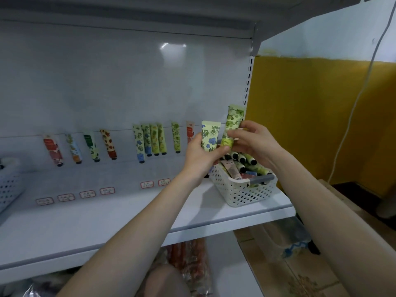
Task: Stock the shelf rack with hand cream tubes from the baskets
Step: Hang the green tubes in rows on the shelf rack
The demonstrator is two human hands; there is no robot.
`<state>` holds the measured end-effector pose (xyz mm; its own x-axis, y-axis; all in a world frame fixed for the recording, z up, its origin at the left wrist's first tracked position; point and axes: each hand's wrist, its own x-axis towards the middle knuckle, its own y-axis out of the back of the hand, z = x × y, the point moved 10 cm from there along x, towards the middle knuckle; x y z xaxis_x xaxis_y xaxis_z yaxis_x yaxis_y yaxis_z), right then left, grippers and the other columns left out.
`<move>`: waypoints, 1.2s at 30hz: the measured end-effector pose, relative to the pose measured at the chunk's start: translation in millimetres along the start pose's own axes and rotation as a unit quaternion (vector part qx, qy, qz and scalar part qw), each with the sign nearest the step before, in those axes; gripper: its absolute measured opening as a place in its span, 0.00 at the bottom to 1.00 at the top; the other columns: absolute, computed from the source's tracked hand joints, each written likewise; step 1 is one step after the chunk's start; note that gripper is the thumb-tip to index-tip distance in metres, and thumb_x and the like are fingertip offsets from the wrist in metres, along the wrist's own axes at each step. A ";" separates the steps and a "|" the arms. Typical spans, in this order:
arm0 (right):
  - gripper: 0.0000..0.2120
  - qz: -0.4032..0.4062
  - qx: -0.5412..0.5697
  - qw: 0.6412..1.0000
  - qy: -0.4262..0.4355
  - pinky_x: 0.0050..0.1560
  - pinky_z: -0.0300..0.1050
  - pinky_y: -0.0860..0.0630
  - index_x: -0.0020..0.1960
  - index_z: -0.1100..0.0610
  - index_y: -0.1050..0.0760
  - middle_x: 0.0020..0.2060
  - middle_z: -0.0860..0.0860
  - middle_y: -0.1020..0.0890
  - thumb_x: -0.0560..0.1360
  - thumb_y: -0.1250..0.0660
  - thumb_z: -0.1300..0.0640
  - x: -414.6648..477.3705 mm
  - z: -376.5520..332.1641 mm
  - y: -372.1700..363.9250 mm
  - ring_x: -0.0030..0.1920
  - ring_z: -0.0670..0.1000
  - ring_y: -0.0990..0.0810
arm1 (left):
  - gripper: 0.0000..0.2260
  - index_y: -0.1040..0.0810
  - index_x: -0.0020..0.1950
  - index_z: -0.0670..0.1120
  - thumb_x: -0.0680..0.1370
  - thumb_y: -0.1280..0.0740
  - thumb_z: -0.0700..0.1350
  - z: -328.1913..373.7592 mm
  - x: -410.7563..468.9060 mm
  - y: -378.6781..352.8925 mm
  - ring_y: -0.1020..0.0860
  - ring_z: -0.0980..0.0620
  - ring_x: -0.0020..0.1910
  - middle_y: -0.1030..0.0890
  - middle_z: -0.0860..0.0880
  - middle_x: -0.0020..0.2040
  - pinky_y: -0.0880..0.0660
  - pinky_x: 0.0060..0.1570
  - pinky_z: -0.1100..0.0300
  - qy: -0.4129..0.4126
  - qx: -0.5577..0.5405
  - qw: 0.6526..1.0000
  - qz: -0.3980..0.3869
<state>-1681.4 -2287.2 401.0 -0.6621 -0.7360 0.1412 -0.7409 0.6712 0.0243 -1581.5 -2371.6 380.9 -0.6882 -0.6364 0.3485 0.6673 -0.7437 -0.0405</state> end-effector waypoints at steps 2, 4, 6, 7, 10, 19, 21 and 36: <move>0.05 -0.005 0.011 1.000 0.003 0.43 0.44 0.18 0.49 0.60 0.25 0.44 0.56 0.17 0.73 0.33 0.63 -2.3 -3.2 -5.5 0.41 0.53 0.16 | 0.15 0.26 0.50 0.51 0.70 0.27 0.36 0.4 -2.2 6.6 0.20 0.55 0.43 0.19 0.53 0.45 0.22 0.45 0.58 0.002 -0.011 1.000 0.009; 0.03 -0.004 0.038 0.999 0.005 0.35 0.38 0.20 0.48 0.61 0.24 0.39 0.54 0.17 0.74 0.34 0.62 -4.9 -7.7 -7.9 0.36 0.50 0.17 | 0.16 0.27 0.50 0.51 0.70 0.27 0.36 -2.2 -4.6 13.9 0.20 0.53 0.43 0.19 0.53 0.44 0.21 0.45 0.56 0.012 -0.020 1.000 0.017; 0.03 -0.005 0.043 0.999 0.015 0.32 0.36 0.22 0.46 0.61 0.24 0.37 0.52 0.16 0.74 0.33 0.61 -6.3 -11.3 -10.8 0.34 0.49 0.17 | 0.15 0.26 0.49 0.51 0.70 0.27 0.36 -3.3 -7.2 20.4 0.20 0.52 0.44 0.19 0.52 0.45 0.21 0.45 0.56 0.014 -0.022 0.999 0.023; 0.02 -0.010 0.032 0.999 0.020 0.34 0.37 0.21 0.46 0.60 0.24 0.37 0.52 0.16 0.74 0.33 0.61 -6.8 -12.1 -13.7 0.36 0.50 0.16 | 0.15 0.26 0.49 0.51 0.70 0.27 0.36 -3.0 -8.0 23.3 0.20 0.52 0.44 0.19 0.52 0.45 0.21 0.44 0.58 0.012 -0.020 0.999 0.025; 0.05 -0.034 -0.005 0.999 0.018 0.45 0.45 0.18 0.48 0.58 0.24 0.43 0.55 0.16 0.72 0.31 0.62 -4.9 -7.0 -26.0 0.42 0.54 0.16 | 0.14 0.26 0.49 0.51 0.71 0.27 0.36 -1.9 -10.7 31.8 0.20 0.53 0.42 0.19 0.53 0.43 0.22 0.39 0.63 0.006 -0.015 0.999 0.029; 0.07 0.033 -0.077 0.996 0.036 0.37 0.38 0.19 0.46 0.55 0.27 0.38 0.52 0.18 0.72 0.29 0.61 22.8 12.3 -59.2 0.28 0.46 0.18 | 0.11 0.30 0.45 0.50 0.73 0.28 0.40 -46.8 -30.4 97.1 0.22 0.50 0.32 0.22 0.48 0.37 0.24 0.33 0.57 0.072 0.044 0.993 0.080; 0.07 0.060 -0.085 0.994 0.037 0.36 0.38 0.19 0.46 0.56 0.27 0.41 0.55 0.18 0.72 0.29 0.61 38.9 18.6 -65.7 0.28 0.47 0.18 | 0.10 0.31 0.43 0.49 0.74 0.29 0.41 -56.9 -36.2 118.6 0.27 0.52 0.26 0.25 0.48 0.33 0.29 0.24 0.63 0.080 0.073 0.989 0.097; 0.07 0.109 -0.316 0.937 0.102 0.29 0.40 0.33 0.36 0.61 0.28 0.37 0.65 0.19 0.71 0.35 0.60 136.4 48.1 -111.4 0.28 0.48 0.27 | 0.10 0.34 0.42 0.49 0.76 0.39 0.35 -95.8 -26.4 179.7 0.32 0.52 0.27 0.28 0.44 0.34 0.37 0.24 0.63 0.123 0.116 0.976 0.138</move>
<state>-1694.6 -2466.6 370.0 -0.7071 -0.5863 0.3954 -0.3338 0.7696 0.5443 -1470.8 -2508.0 274.7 -0.5012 -0.8573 0.1173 0.8640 -0.4884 0.1227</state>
